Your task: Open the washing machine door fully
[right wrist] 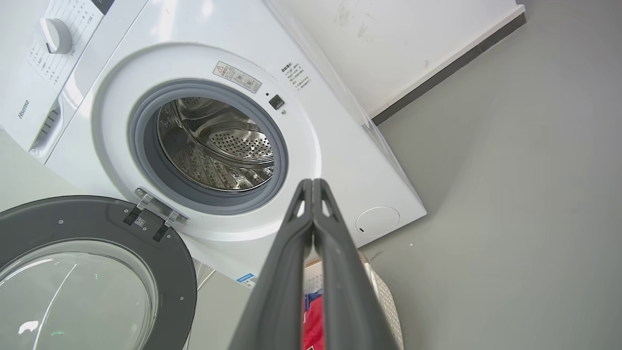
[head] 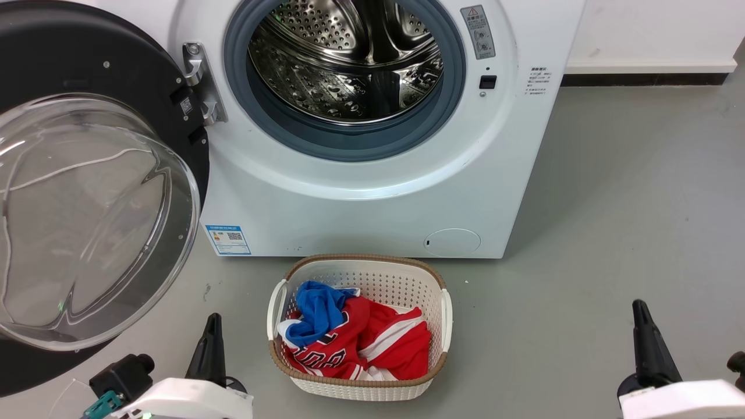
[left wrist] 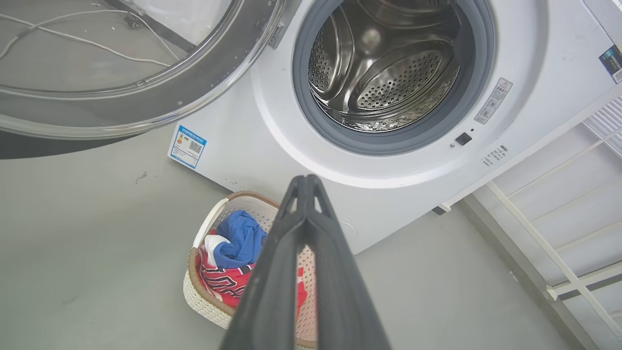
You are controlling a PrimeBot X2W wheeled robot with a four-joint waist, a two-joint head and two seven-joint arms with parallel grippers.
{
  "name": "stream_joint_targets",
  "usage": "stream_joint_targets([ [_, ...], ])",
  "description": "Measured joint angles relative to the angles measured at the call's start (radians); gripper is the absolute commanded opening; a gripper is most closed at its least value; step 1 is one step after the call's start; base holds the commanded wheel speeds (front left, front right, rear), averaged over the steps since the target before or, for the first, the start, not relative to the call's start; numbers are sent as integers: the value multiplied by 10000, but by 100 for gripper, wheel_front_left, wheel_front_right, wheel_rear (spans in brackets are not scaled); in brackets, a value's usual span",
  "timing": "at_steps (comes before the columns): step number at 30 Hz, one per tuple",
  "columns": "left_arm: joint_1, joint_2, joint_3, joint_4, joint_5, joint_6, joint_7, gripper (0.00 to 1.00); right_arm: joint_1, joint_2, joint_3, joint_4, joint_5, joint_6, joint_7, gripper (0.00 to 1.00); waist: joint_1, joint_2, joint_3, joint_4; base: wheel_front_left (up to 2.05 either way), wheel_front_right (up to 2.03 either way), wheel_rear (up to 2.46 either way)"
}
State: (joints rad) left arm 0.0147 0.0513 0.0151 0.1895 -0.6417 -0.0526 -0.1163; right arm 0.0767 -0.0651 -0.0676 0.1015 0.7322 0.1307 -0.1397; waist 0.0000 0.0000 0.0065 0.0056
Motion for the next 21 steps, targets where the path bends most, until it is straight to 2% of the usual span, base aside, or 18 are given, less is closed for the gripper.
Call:
stream_joint_targets([
  [21, -322, -2, 297, 165, -2930, -196, 696, 0, -567, -61, 17, 407, 2807, 0, 631, 0, 0, 0, -8, -13, 0, 0, 0],
])
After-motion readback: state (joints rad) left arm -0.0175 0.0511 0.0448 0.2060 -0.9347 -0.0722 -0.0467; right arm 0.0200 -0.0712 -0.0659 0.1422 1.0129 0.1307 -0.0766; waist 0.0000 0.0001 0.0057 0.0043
